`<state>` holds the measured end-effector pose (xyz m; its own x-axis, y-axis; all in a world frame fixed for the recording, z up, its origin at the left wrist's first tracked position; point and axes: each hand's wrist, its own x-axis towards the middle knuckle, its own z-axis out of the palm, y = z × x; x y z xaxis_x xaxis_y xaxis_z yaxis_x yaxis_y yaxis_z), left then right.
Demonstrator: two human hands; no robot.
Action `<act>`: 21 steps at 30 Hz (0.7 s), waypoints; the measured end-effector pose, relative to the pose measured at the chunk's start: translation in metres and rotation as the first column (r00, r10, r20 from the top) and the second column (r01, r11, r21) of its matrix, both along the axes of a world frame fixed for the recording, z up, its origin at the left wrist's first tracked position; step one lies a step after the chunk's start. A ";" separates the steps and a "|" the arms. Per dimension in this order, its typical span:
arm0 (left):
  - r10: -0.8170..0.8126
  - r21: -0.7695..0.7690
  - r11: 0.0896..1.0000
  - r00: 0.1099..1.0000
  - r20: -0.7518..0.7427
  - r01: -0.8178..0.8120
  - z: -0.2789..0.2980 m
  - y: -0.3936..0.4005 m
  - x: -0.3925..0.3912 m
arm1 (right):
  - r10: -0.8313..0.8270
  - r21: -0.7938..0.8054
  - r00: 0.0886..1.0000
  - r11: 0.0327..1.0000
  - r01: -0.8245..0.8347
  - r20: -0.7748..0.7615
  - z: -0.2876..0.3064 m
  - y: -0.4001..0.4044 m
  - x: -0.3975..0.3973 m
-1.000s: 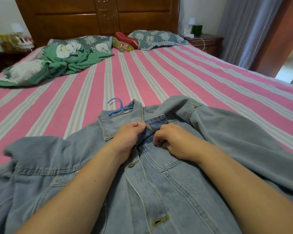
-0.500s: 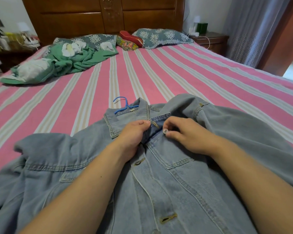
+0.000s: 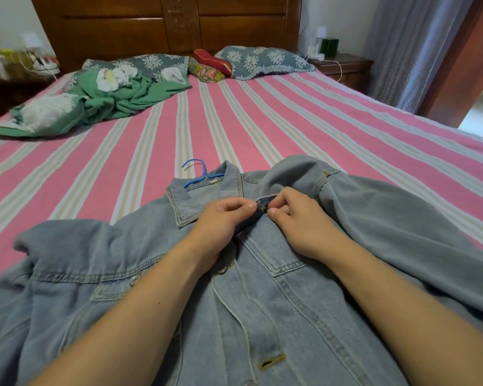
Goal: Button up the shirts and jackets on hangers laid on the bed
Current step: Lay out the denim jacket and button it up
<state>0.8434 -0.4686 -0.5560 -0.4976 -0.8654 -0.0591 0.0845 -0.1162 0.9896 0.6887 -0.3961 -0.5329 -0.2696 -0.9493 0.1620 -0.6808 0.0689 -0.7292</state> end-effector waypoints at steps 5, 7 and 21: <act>0.031 -0.065 0.997 0.999 0.042 -0.028 -0.001 0.003 -0.002 | 0.041 0.033 0.999 0.999 -0.041 0.009 0.004 0.005 0.002; 0.015 -0.090 0.996 0.998 0.061 -0.009 -0.002 0.003 -0.001 | 0.021 0.018 0.999 1.000 -0.022 0.035 0.003 0.004 0.002; 0.097 -0.582 0.811 0.969 0.226 0.055 -0.002 -0.001 0.002 | 0.110 0.025 0.993 0.994 -0.109 -0.037 0.004 0.008 -0.003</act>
<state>0.8451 -0.4698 -0.5579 -0.5159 -0.7839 0.3453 -0.1617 0.4850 0.8594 0.6858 -0.3884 -0.5294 -0.1576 -0.9763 0.1481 -0.7122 0.0085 -0.7019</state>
